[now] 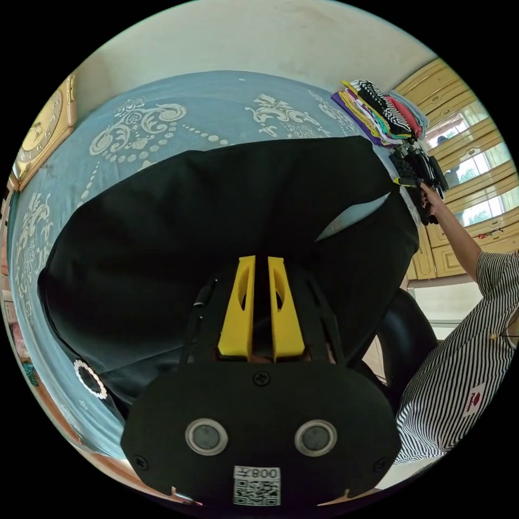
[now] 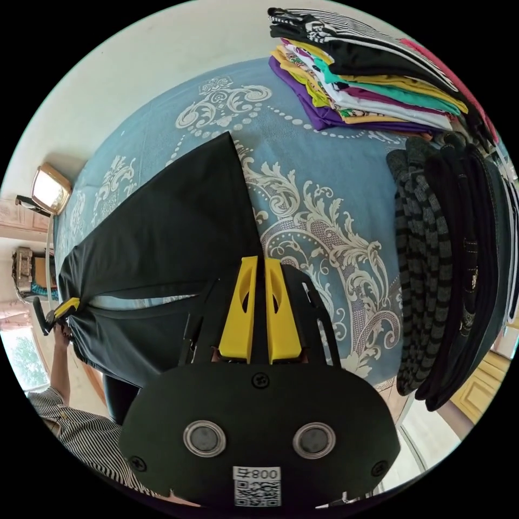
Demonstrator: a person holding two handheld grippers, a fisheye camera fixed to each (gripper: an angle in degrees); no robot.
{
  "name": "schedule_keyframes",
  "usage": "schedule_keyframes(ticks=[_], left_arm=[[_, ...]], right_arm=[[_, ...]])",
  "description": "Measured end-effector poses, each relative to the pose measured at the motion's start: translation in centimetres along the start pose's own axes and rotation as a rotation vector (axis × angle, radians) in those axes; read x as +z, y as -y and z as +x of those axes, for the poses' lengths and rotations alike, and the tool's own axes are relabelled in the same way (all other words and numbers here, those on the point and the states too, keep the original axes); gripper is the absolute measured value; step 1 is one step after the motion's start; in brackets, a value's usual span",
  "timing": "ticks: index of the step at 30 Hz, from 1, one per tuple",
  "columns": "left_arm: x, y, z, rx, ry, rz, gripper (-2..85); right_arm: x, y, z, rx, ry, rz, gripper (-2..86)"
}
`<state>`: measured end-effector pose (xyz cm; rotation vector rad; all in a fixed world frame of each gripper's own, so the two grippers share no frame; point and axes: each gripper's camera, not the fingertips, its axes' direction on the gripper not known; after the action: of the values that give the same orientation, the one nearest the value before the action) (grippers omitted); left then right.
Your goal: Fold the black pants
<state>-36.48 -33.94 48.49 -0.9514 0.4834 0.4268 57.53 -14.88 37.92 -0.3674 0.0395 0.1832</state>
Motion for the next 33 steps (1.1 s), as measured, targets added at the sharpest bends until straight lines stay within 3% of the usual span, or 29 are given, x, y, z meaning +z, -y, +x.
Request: schedule_keyframes(ticks=[9,13,16,22,25,33], left_arm=[[-2.9,-8.0,-4.3,-0.178,0.028,0.125,7.1],[-3.7,-14.2,-5.9,-0.326,0.036,0.155,7.3],[-4.2,-19.2,-6.3,-0.421,0.038,0.157,7.7],[-4.8,-28.4,-7.9,-0.604,0.126,0.146,8.0],[-3.0,-31.1,-10.0,-0.66,0.146,0.07,6.1],[-5.6,-33.2,-10.7,-0.613,0.133,0.233,3.1]], right_arm=[[-1.8,-1.3,-0.8,0.04,0.073,0.154,1.7],[-1.9,-2.9,-8.7,-0.217,0.279,0.14,1.4],[0.0,-5.4,-17.4,-0.482,0.383,0.009,2.0],[3.6,-13.5,-29.3,-0.858,0.155,-0.156,3.7],[5.5,-14.8,-31.2,-0.861,0.148,-0.218,3.0],[4.2,-13.9,-32.4,-0.795,0.18,-0.203,0.4]])
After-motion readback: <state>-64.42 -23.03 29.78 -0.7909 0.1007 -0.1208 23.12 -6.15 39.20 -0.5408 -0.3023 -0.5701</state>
